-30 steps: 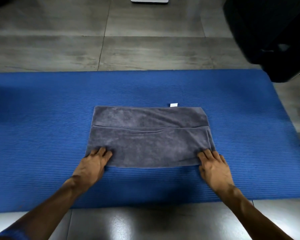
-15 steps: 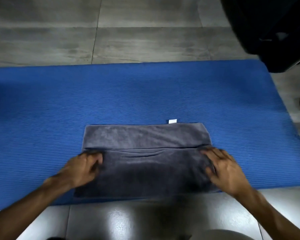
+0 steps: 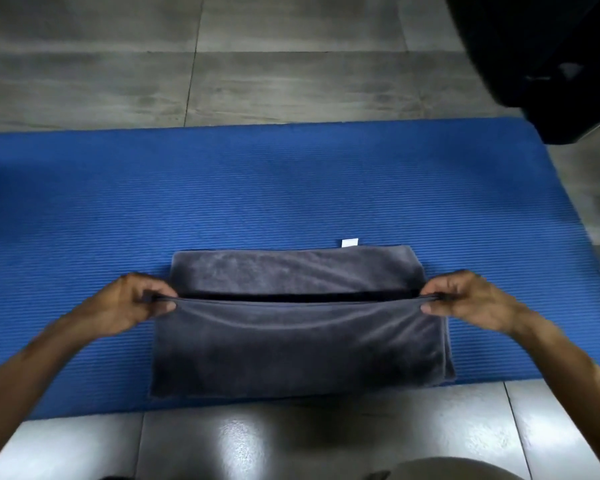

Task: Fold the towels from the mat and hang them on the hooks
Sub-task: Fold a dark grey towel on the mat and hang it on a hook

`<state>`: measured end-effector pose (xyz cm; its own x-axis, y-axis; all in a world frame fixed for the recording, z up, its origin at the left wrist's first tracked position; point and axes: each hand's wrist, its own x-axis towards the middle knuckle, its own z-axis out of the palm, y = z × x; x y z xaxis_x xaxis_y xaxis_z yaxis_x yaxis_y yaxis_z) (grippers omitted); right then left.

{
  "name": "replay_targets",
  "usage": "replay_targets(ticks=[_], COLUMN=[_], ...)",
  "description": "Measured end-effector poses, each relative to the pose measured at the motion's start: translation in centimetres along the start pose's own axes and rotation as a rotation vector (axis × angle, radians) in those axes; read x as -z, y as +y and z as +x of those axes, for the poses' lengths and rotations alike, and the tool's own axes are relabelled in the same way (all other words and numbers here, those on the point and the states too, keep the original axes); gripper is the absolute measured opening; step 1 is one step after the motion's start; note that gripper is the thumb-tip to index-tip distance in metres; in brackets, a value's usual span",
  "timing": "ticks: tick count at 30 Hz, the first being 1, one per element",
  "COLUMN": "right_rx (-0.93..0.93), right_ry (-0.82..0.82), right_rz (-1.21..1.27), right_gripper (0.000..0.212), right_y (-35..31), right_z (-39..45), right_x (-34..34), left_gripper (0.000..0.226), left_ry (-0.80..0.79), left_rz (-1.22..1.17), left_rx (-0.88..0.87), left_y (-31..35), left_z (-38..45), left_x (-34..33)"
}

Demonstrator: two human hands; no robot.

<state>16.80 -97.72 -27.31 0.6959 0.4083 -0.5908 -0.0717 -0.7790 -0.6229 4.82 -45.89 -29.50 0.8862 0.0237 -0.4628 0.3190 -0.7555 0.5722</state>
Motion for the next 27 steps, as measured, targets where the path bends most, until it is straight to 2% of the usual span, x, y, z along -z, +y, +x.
replay_targets(ticks=[4,7,11,15,17,18,20,21,23,24,25,27], right_rx=[0.002,-0.050,-0.121,-0.212,-0.214,-0.183,-0.034,0.096,0.306,0.307,0.240,0.099], right_ry=[0.069,0.140,0.195,0.234,0.408,0.547,0.784,0.795,0.620,0.504,0.415,0.340], right_rz=[0.145,0.156,0.168,0.126,0.059,-0.060,-0.378,-0.453,-0.575,-0.632,-0.674,-0.716], right_gripper=[0.011,0.017,0.020,0.015,0.015,0.020,0.034,0.038,0.043,0.046,0.050,0.061], right_y=[-1.8,-2.0,-1.4,-1.1,-1.4,-1.8,-3.0,-3.9,-5.2,-4.7,-4.2,-2.9], right_z=[2.1,5.3,8.3,9.5,9.3,8.9,7.5,6.8,6.1,6.4,6.8,7.7], right_x=[2.4,2.9,1.7,1.0,-0.1,-1.1,-4.2,-6.0,-9.6,-10.9,-11.5,-11.4], left_gripper=[0.009,0.014,0.016,0.006,0.004,0.013,0.025,0.028,0.038,0.043,0.048,0.056], left_ry=[0.138,0.221,0.281,0.306,0.389,0.440,0.455,0.376,0.160,0.058,0.031,0.102], left_rz=[-0.136,-0.173,-0.197,-0.154,0.089,0.272,0.466,0.485,0.587,0.637,0.659,0.579], left_rx=[0.120,0.162,0.264,0.338,0.266,0.181,-0.103,-0.251,-0.478,-0.455,-0.374,-0.138], left_y=[0.8,1.1,2.2,1.7,1.3,1.5,2.8,3.6,4.3,4.1,3.8,2.6], left_z=[2.6,5.3,7.1,7.6,6.9,6.4,4.8,4.1,3.5,3.4,3.5,3.7], left_x=[1.3,0.9,-0.2,-0.5,-1.1,-1.9,-4.2,-5.6,-8.6,-9.5,-10.0,-9.7])
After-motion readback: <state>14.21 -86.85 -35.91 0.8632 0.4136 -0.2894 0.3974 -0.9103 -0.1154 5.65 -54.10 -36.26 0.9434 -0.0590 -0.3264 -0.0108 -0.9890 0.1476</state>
